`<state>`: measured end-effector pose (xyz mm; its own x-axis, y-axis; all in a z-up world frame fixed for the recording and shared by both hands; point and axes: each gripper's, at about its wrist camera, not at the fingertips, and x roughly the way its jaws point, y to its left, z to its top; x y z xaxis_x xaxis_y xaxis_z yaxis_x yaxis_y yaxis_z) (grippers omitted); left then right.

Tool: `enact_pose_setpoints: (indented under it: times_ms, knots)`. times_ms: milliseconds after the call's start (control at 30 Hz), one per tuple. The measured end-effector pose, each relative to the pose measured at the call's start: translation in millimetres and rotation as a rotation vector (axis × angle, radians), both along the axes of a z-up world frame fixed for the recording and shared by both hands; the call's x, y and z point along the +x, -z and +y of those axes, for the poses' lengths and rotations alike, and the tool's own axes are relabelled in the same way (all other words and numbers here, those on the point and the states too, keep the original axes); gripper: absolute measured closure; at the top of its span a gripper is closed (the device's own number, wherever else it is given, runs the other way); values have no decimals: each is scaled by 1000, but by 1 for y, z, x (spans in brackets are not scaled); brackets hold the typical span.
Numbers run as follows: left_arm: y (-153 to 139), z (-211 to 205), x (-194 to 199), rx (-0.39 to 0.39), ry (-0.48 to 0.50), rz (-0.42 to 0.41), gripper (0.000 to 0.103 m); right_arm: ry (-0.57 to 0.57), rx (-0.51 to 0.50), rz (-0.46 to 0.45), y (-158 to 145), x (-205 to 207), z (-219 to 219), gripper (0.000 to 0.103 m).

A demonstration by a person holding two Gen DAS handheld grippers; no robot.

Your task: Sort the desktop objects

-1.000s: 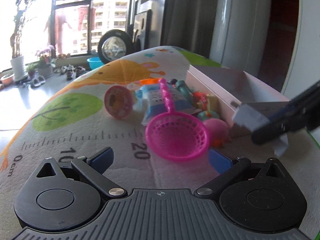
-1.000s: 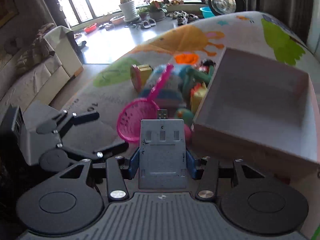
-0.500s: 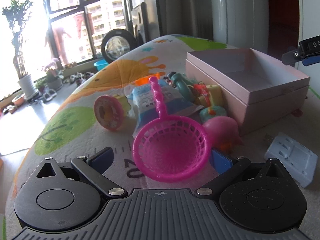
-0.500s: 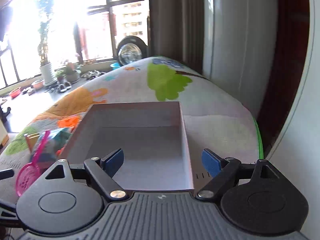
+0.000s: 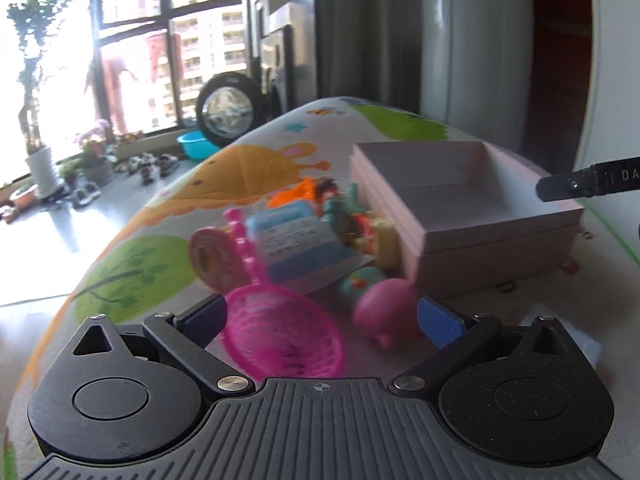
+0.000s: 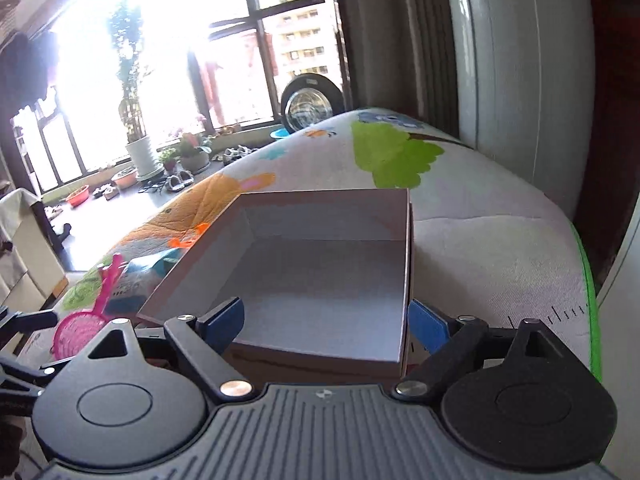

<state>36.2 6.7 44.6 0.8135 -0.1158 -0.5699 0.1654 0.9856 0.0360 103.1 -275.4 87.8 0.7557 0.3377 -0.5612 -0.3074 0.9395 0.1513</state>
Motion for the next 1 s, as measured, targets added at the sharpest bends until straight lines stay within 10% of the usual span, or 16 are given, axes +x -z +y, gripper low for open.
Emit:
enact_pose_setpoints:
  times_ms: [233,433,533,733,833,1000]
  knots:
    - [23,-37,34,15,8,89,1,-70,-56,-9,3,-52,0,13]
    - [25,-28,28,35,0,83,46,-166,-139,40,24,-73,26,17]
    - [25,-21,9,63,25,83,47,-220,-170,69,38,-77,44,23]
    - [24,-14,-45,100,198,112,40,-265,-214,87,52,-79,63,26]
    - [22,-16,-49,84,172,110,8,-265,-207,117,55,-74,64,40]
    - [23,-21,-26,19,88,137,8,-288,-238,130,49,-77,67,56]
